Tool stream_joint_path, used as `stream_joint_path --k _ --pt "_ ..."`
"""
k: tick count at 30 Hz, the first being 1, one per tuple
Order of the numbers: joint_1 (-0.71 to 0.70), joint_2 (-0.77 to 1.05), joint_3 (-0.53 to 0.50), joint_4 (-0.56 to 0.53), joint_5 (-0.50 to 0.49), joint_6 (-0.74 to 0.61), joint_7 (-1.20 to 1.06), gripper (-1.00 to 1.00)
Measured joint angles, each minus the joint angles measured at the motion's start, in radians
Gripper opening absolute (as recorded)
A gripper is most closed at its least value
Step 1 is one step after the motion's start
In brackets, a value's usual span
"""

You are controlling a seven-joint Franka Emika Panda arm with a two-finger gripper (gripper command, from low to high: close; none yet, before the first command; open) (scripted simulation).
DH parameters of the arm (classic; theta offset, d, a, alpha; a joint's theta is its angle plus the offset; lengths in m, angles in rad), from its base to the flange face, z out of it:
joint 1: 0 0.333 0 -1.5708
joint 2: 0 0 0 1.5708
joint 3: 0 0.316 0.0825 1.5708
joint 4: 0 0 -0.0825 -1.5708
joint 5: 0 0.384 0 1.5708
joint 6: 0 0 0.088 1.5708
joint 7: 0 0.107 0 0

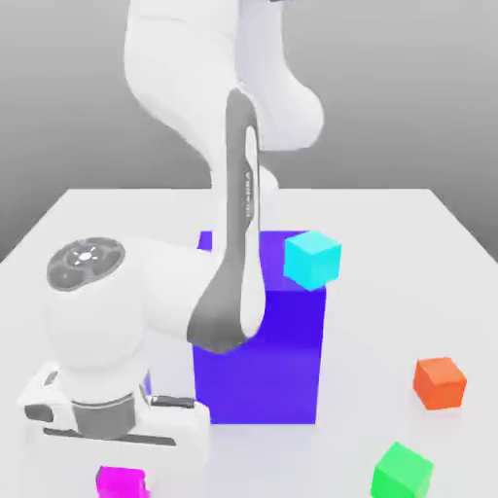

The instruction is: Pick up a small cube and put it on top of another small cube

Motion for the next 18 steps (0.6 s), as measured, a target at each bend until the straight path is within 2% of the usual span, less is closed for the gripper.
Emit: stream_joint_path --k 10,14,15,18 --pt "0.241 -0.135 0.21 -0.027 -0.151 -0.101 -0.133 -1.0" --pt "0.328 -0.034 0.267 -0.004 -0.216 -0.022 -0.166 -1.0" --pt "0.335 -0.014 0.267 -0.001 -0.222 -0.004 -0.166 1.0" --pt "0.335 -0.014 0.267 -0.001 -0.222 -0.004 -0.166 1.0"
